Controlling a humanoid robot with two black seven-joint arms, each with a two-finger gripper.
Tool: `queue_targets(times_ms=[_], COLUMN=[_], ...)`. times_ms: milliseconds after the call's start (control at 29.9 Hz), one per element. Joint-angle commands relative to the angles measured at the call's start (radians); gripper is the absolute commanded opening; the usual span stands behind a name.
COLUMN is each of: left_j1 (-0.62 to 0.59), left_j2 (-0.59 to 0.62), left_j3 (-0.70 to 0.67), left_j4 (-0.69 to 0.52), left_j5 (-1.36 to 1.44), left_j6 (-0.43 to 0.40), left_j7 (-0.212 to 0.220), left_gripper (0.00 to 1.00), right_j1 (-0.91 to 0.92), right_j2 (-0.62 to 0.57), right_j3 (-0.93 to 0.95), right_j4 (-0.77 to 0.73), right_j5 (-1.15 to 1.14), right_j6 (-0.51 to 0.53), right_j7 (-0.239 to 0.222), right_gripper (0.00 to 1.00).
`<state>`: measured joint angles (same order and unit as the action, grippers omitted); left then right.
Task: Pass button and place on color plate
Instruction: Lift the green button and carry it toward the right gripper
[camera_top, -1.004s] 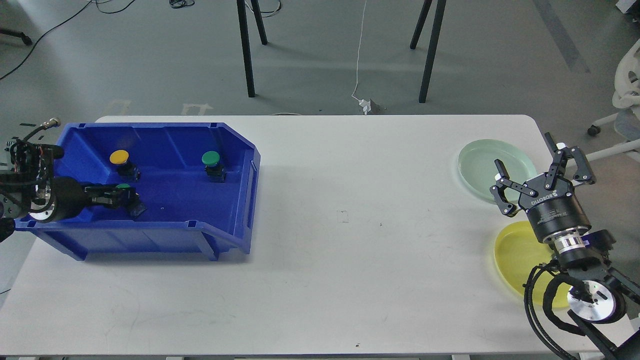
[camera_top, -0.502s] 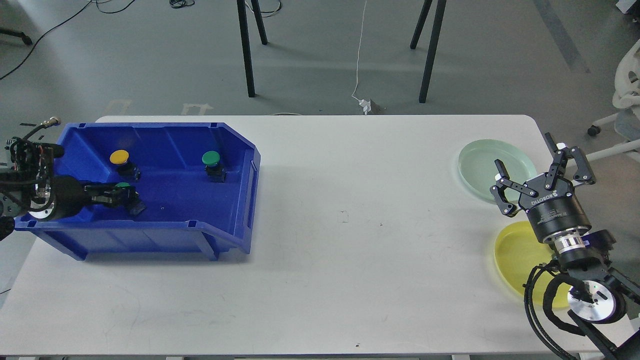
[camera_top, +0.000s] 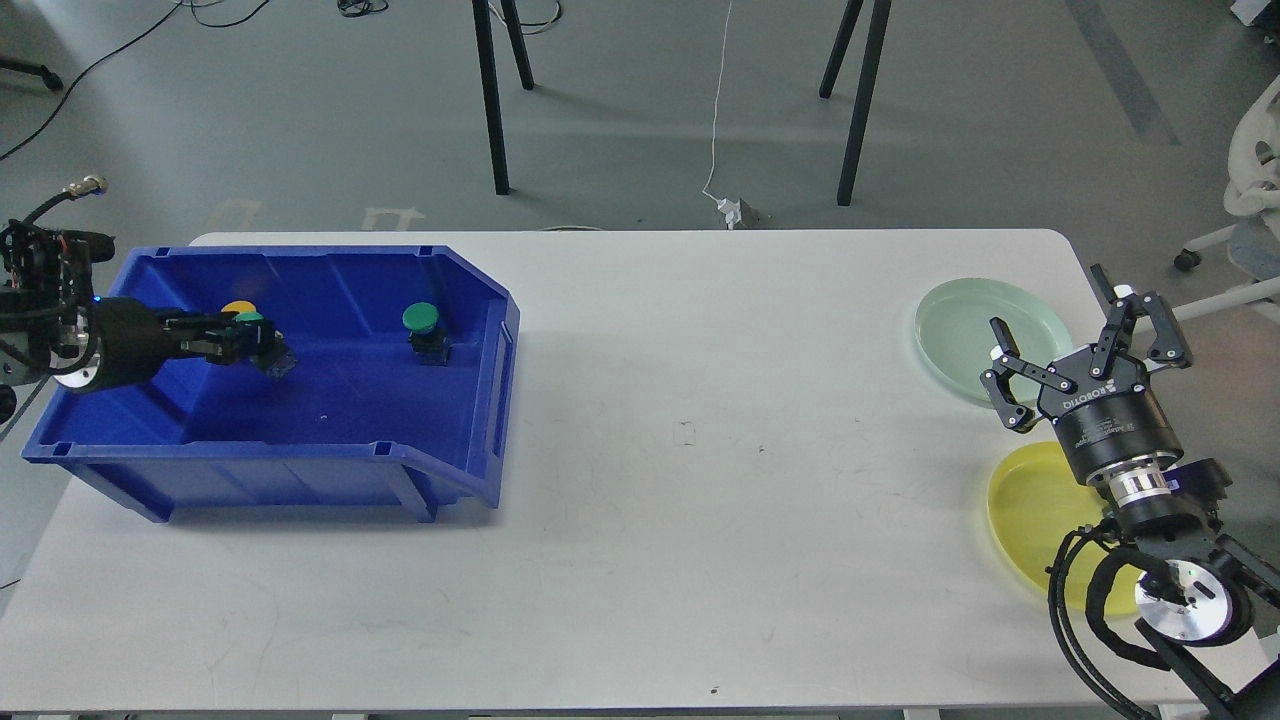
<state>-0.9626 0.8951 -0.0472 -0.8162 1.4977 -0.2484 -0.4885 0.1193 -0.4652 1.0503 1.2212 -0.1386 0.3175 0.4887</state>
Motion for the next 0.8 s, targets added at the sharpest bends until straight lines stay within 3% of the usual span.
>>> queue_targets(times_ms=[0, 201, 335, 468, 602, 770], left_j1=[-0.039, -0.042, -0.036, -0.015, 0.022, 0.062], left_j2=[0.089, 0.116, 0.019, -0.140, -0.296, -0.409], left_j3=[-0.068, -0.253, -0.295, -0.296, -0.302, -0.301], left_j4=[-0.189, -0.377, -0.386, -0.391, -0.389, -0.379], left_j5=[-0.105, -0.255, -0.477, -0.631, -0.669, -0.679], left_j6=[-0.058, -0.184, -0.236, -0.218, -0.141, -0.097], left_j7=[0.000, 0.000, 0.000, 0.000, 0.000, 0.000], left_gripper=[0.13, 0.13, 0.13, 0.13, 0.13, 0.13], right_j1=[0.010, 0.017, 0.026, 0.060, 0.111, 0.170], right_j2=[-0.004, -0.006, -0.009, -0.009, -0.007, 0.011], right_j3=[0.002, 0.002, -0.007, -0.010, -0.010, -0.007], right_j4=[-0.002, 0.000, 0.000, 0.004, 0.020, 0.035], right_j5=[-0.001, -0.001, -0.024, -0.123, -0.307, -0.530], right_j6=[-0.002, -0.002, -0.002, -0.003, -0.012, -0.018], right_j7=[0.000, 0.000, 0.000, 0.000, 0.000, 0.000], right_gripper=[0.96, 0.96, 0.96, 0.96, 0.96, 0.95])
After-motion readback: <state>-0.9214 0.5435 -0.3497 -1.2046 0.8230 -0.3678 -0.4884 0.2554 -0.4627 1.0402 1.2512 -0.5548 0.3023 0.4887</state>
